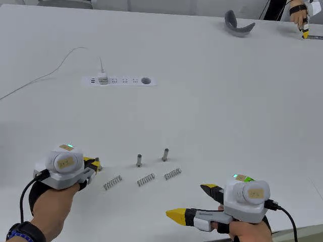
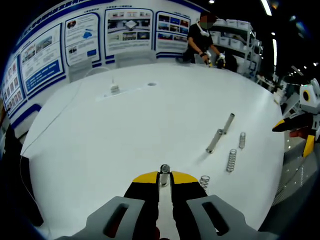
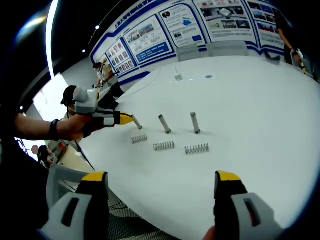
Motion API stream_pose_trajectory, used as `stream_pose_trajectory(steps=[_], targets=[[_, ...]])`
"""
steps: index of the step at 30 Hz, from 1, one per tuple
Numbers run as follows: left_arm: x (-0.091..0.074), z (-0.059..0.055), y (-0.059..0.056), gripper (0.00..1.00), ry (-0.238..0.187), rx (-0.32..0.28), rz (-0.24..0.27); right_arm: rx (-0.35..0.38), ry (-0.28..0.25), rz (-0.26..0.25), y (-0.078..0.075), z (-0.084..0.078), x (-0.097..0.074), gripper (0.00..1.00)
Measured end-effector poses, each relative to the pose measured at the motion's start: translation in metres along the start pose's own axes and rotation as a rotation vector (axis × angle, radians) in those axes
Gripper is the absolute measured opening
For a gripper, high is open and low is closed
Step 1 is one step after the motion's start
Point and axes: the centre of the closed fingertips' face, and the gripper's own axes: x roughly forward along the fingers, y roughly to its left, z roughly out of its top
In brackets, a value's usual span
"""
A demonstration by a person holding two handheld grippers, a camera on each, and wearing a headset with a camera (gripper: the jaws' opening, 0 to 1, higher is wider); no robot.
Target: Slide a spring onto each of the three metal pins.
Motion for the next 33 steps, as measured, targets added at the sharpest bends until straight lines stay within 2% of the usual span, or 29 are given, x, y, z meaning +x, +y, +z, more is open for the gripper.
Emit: stream_pose_trajectory(steps=[3,6,16,21,33], targets=[[0.000,-0.006,0.001,0.06,0.006,-0.001,0.000,0.000,0.001,-0.002,-0.001,-0.001,0.000,0.89],[-0.001,-0.010,-0.002,0.09,0.014,-0.020,-0.012,0.002,0.000,-0.003,-0.002,-0.001,-0.001,0.89],[-0.003,-0.016,-0.004,0.11,0.023,-0.036,-0.010,0.002,0.008,0.001,0.000,-0.004,0.001,0.89],[-0.005,-0.020,-0.005,0.15,0.023,-0.048,-0.019,0.000,0.011,0.005,0.001,-0.005,0.002,0.89],[-0.016,-0.036,-0.010,0.23,0.034,-0.075,-0.039,-0.001,0.017,0.010,0.002,-0.007,0.006,0.89]])
